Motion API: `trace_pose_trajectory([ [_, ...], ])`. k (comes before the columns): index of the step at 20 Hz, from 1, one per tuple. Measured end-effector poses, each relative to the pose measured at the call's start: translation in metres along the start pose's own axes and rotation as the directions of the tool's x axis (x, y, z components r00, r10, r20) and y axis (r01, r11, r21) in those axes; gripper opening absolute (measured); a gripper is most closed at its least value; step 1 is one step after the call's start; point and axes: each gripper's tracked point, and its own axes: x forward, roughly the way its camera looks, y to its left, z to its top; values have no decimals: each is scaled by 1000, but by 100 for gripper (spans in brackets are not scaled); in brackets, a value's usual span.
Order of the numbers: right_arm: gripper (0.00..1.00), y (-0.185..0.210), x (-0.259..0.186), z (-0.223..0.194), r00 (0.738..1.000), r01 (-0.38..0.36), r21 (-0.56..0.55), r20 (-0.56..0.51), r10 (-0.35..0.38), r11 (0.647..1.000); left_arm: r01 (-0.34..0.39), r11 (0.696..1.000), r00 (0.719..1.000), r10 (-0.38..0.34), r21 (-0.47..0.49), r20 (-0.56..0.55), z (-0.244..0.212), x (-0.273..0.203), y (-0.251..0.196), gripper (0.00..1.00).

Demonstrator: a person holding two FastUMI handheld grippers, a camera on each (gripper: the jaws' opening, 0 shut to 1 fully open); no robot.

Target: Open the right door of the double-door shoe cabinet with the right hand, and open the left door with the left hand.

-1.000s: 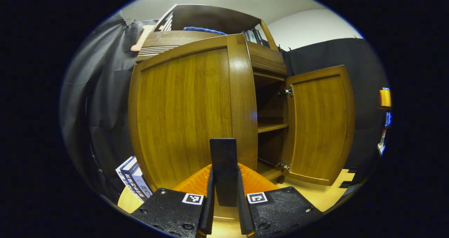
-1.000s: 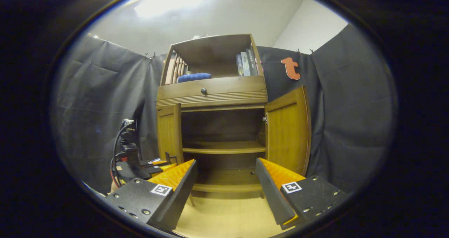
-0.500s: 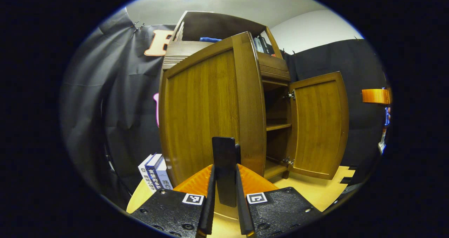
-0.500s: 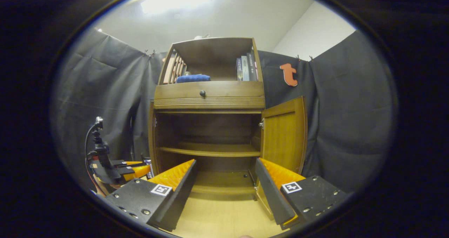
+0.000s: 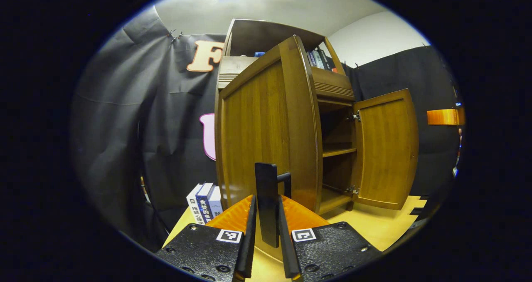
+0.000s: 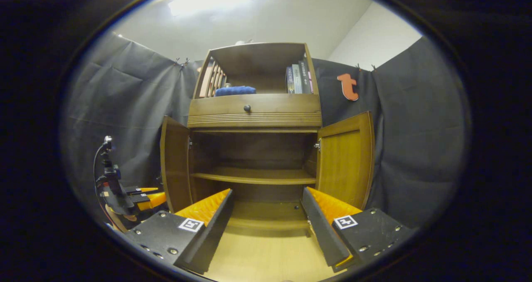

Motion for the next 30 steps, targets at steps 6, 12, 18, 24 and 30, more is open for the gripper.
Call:
trace_pose_trajectory([
  [6,98,1,10,-6,1000,3,10,-21,-3,1000,-167,985,986,166,54,8,3,-10,51,16],
  [12,98,4,15,-8,1000,18,17,-19,-17,1000,-144,990,989,144,-3,-13,1,-18,84,4],
  [18,98,15,17,-3,1000,15,2,-10,-14,1000,-79,997,997,79,-15,-9,1,-20,103,2],
  [24,98,2,14,1,999,54,18,6,-54,998,-47,999,999,48,-16,9,0,-21,110,2],
  [30,98,-9,9,-3,997,70,38,13,-71,997,-83,996,996,83,-20,13,2,-44,109,14],
])
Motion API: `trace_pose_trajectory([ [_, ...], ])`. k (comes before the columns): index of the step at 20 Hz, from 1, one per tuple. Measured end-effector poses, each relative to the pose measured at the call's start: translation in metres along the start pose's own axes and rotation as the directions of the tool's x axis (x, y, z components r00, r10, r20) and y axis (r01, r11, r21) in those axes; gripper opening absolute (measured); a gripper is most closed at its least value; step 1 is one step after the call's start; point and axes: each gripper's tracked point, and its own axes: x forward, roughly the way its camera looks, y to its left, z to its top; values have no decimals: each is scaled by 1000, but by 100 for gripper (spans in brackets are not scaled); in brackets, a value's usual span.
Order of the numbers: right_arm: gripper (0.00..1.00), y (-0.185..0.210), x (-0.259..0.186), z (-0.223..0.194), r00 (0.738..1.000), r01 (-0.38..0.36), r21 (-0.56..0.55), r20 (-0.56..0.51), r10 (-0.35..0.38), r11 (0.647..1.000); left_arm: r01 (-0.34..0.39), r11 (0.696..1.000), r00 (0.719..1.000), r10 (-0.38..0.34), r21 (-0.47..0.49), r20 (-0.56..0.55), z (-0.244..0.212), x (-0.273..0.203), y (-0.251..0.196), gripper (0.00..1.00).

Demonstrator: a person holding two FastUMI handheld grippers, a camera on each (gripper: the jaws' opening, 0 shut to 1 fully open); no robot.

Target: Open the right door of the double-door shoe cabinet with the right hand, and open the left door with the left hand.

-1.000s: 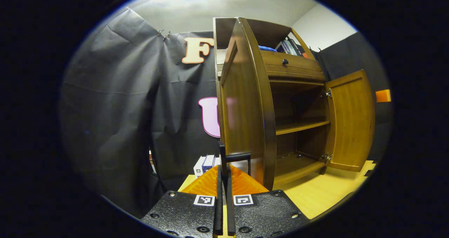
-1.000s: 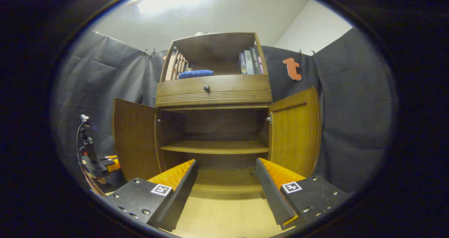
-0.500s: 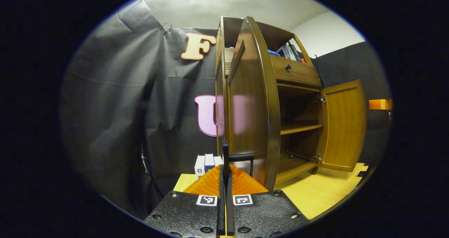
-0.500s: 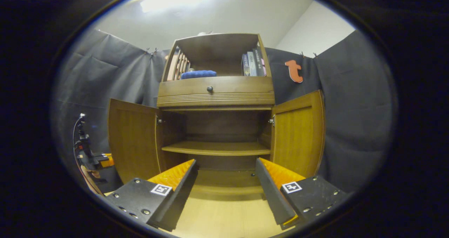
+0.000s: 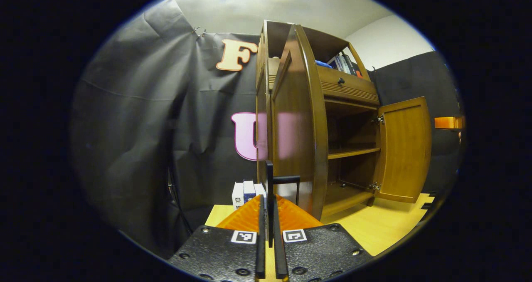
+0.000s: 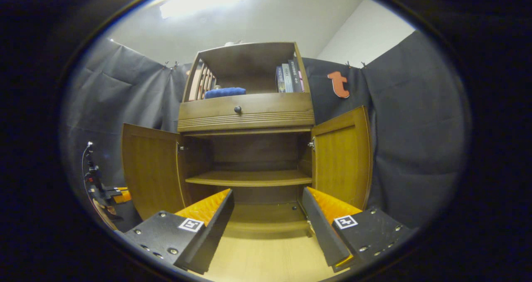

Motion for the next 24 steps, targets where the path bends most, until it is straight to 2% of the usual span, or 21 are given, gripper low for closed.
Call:
trace_pose_trajectory([
  [1,94,-2,1,0,1000,4,0,0,-4,1000,-14,1000,1000,14,-3,-4,0,-5,1,16],
  [3,94,-5,0,-5,1000,3,2,-4,-3,1000,-76,997,997,76,-31,-25,-2,-18,9,22],
  [4,98,-5,-2,-8,1000,-1,7,-6,1,1000,-104,994,994,103,-29,-34,-5,-24,9,25],
  [5,98,-6,-2,-10,1000,-5,10,-8,5,1000,-121,993,992,121,-2,-27,0,-30,8,30],
  [7,94,-10,-3,-17,1000,-2,6,-13,2,1000,-165,985,986,164,48,23,16,-42,10,29],
  [8,98,-14,-3,-16,1000,3,4,-13,-3,1000,-179,982,983,177,56,38,20,-44,10,34],
  [9,98,-17,-4,-17,1000,6,3,-11,-6,1000,-182,982,983,179,56,44,23,-46,6,40],
  [12,98,-22,-9,-18,1000,7,9,0,-7,1000,-187,981,982,184,59,46,29,-51,-5,46],
  [15,98,-27,-9,-21,1000,10,19,0,-10,1000,-202,978,978,199,45,64,41,-58,-15,62],
  [16,98,-28,-9,-23,1000,10,22,-1,-10,1000,-202,979,977,199,32,70,45,-60,-22,69],
  [17,94,-30,-9,-24,1000,10,25,0,-10,1000,-199,980,977,196,22,81,52,-62,-32,77],
  [19,98,-32,-9,-24,1000,5,38,4,-5,999,-186,983,975,184,5,125,71,-65,-53,92],
  [20,98,-34,-10,-26,1000,5,45,5,-6,999,-179,984,974,177,2,145,79,-66,-63,92],
  [21,94,-37,-9,-25,1000,8,49,6,-8,999,-172,985,971,171,-4,170,89,-66,-74,92],
  [22,98,-41,-10,-25,1000,13,53,7,-13,999,-168,986,967,167,-13,190,97,-66,-83,92],
  [24,98,-47,-9,-24,1000,22,59,7,-23,998,-150,988,964,152,-27,216,107,-59,-108,92],
])
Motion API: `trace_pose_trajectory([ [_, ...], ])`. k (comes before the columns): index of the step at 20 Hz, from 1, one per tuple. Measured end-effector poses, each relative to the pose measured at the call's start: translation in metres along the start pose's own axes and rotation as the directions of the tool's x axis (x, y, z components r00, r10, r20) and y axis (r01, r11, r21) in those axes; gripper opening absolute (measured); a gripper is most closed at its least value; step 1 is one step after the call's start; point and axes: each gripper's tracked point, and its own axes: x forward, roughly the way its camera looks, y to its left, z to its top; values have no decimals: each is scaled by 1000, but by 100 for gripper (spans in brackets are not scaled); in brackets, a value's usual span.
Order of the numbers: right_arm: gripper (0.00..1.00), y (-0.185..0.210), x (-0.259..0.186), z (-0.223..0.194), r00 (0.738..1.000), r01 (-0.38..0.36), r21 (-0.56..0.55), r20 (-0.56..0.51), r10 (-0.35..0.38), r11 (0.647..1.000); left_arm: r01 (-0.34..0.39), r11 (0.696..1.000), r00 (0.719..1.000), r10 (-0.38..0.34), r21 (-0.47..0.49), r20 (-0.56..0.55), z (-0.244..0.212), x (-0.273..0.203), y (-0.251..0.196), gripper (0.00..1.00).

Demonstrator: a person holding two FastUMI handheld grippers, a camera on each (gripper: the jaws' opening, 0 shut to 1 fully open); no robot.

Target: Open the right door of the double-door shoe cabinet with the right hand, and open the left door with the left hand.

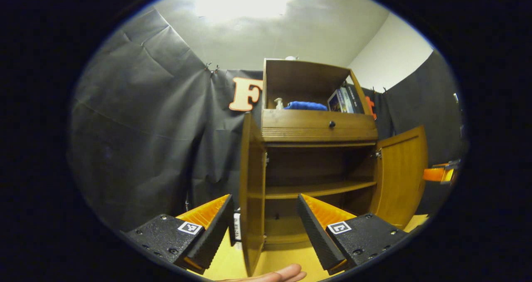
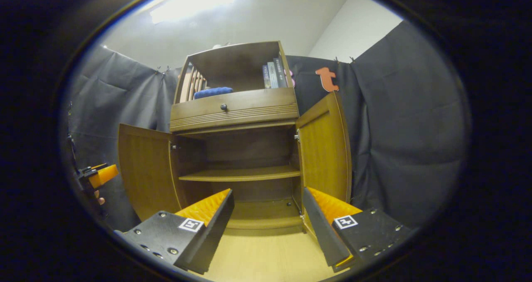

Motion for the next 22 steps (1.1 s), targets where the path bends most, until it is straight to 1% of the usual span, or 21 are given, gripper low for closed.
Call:
trace_pose_trajectory([
  [2,98,-7,3,6,1000,6,8,4,-6,1000,17,1000,1000,-17,-21,-11,1,11,-25,92],
  [5,98,-25,7,17,999,40,-3,14,-40,999,61,997,998,-62,-43,-22,1,29,-67,92],
  [6,94,-31,8,20,999,50,-6,17,-50,999,74,996,997,-75,-49,-25,0,34,-80,92],
  [7,94,-36,11,24,998,57,-7,20,-57,998,91,994,995,-93,-57,-32,-3,41,-95,92],
  [8,98,-40,12,25,998,63,-8,21,-63,998,105,993,993,-107,-63,-40,-7,46,-106,92],
  [10,98,-50,17,26,997,77,-22,20,-76,997,124,989,990,-129,-79,-57,-12,61,-128,92],
  [11,94,-55,20,25,996,87,-33,16,-86,996,131,988,989,-136,-82,-65,-15,67,-136,92],
  [12,94,-61,24,23,995,98,-42,13,-98,994,136,987,987,-142,-81,-77,-20,75,-143,92],
  [13,94,-65,28,21,994,106,-51,11,-106,993,141,987,986,-147,-81,-82,-23,82,-150,95],
  [14,98,-67,33,19,994,110,-55,8,-110,992,140,986,985,-148,-87,-87,-25,88,-153,92],
  [17,98,-65,49,12,995,97,-52,7,-96,994,127,986,985,-138,-108,-101,-36,105,-160,93],
  [18,98,-63,57,8,996,91,-58,4,-91,994,121,987,985,-132,-109,-107,-42,110,-162,95],
  [19,98,-60,64,6,996,85,-70,2,-85,994,115,987,986,-128,-112,-109,-47,115,-165,95],
  [20,98,-56,71,2,997,78,-85,3,-78,993,128,986,985,-139,-103,-103,-51,122,-170,92],
  [22,98,-46,86,-2,998,56,-108,7,-55,993,117,989,983,-128,-86,-130,-69,133,-172,92],
])
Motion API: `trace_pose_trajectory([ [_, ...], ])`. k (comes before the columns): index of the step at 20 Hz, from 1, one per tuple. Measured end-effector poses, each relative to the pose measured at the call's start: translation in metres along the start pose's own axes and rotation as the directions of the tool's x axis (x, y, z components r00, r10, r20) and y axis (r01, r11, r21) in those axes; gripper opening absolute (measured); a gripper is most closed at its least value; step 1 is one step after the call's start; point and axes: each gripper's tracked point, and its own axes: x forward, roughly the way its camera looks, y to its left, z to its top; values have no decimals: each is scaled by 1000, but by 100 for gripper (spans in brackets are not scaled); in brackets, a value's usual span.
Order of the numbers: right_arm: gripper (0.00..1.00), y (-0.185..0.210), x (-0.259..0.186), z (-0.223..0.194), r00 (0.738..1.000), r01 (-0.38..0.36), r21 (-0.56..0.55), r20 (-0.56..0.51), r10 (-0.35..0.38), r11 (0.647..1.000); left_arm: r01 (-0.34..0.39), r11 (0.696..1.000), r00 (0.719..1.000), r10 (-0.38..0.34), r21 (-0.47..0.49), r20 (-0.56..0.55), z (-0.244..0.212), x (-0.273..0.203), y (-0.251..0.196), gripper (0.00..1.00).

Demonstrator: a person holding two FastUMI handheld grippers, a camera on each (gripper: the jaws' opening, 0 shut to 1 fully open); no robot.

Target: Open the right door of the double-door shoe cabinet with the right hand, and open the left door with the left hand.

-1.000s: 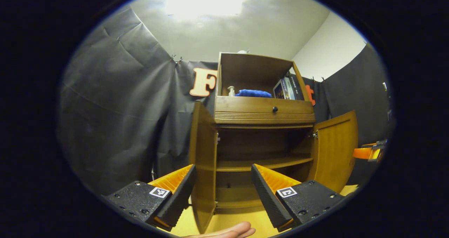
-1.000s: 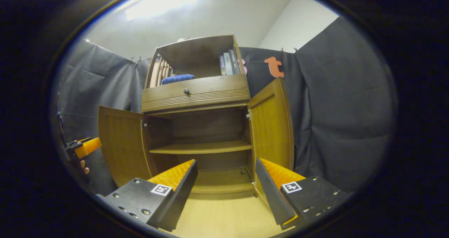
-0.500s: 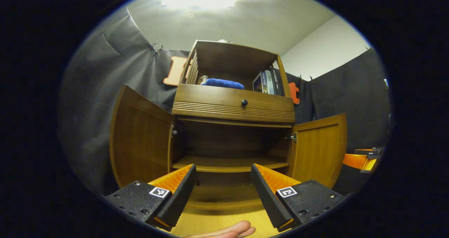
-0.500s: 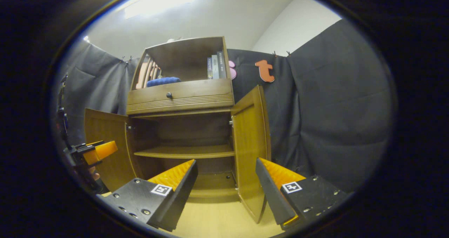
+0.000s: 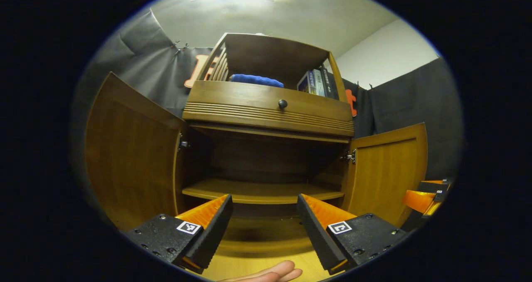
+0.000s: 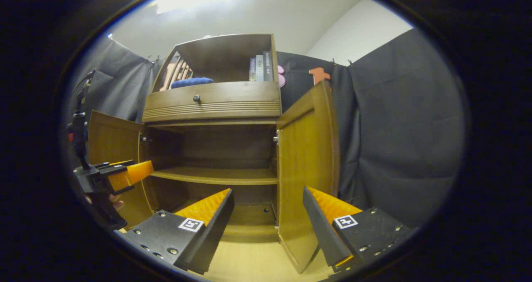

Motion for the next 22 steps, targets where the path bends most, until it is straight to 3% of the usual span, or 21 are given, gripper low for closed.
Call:
trace_pose_trajectory([
  [8,98,46,44,-29,999,-45,-11,-24,45,999,-56,997,998,58,53,-34,-27,29,11,92],
  [9,98,51,47,-33,998,-54,-13,-33,54,998,-51,997,998,53,53,-39,-29,31,8,96],
  [11,98,58,51,-39,997,-66,-12,-43,66,998,-28,997,998,31,66,-46,-33,31,0,92],
  [17,98,63,54,-52,996,-62,-26,-66,60,998,-23,996,998,28,81,-52,-37,30,-6,92],
  [18,98,61,53,-51,996,-59,-20,-64,58,998,-20,996,998,25,90,-51,-38,29,-6,96],
  [22,99,59,47,-42,998,-49,-32,-45,48,998,-13,997,999,17,78,-44,-34,21,-6,93],
])
